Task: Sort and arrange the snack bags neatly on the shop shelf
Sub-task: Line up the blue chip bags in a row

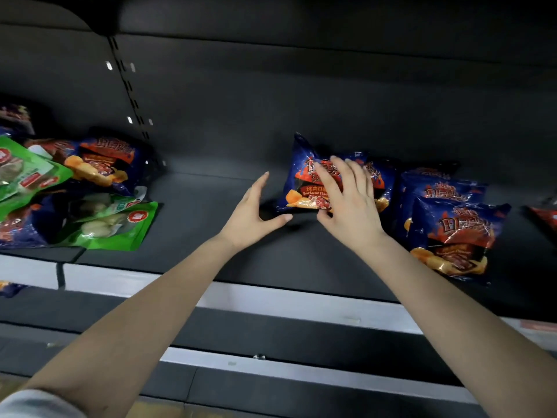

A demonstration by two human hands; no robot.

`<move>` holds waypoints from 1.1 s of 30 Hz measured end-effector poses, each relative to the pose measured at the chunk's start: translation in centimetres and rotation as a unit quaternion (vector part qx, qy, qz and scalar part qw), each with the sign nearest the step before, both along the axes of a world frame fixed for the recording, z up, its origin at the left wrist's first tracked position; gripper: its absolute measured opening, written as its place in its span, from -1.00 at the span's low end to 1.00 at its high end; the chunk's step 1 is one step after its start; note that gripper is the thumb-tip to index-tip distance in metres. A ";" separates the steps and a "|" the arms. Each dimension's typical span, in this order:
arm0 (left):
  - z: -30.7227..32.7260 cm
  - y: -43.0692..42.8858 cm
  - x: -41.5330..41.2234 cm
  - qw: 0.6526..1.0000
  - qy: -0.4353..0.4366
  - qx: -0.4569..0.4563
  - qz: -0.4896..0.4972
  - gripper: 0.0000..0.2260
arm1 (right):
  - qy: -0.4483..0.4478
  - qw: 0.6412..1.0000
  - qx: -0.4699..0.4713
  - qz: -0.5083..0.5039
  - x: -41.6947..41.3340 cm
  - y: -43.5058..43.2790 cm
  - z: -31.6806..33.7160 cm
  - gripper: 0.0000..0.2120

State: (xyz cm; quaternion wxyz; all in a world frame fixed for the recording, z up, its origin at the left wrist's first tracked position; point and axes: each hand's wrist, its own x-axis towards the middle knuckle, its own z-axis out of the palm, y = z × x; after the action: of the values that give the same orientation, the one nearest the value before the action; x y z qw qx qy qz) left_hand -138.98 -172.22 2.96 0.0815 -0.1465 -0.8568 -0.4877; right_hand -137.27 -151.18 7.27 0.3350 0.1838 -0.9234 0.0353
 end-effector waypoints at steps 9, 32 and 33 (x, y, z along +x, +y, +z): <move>-0.1 3.8 -1.5 0.987 0.036 -0.157 -0.018 -0.27 | -0.032 0.996 -0.012 -0.081 1.4 3.5 -0.9 -0.18; -1.0 6.1 -2.2 0.899 0.027 -0.430 -0.078 -0.50 | -0.159 0.976 0.018 -0.148 1.9 4.1 -3.5 -0.15; -1.0 6.1 -2.1 0.897 0.022 -0.435 -0.078 -0.50 | -0.165 0.974 0.017 -0.152 1.8 4.0 -3.7 -0.13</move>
State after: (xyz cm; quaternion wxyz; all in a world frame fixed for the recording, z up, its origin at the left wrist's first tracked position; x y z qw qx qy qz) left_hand -141.13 -166.13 1.98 -0.0096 -0.2450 -0.9671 -0.0679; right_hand -135.46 -147.16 3.61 0.1767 0.0389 -0.9835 -0.0022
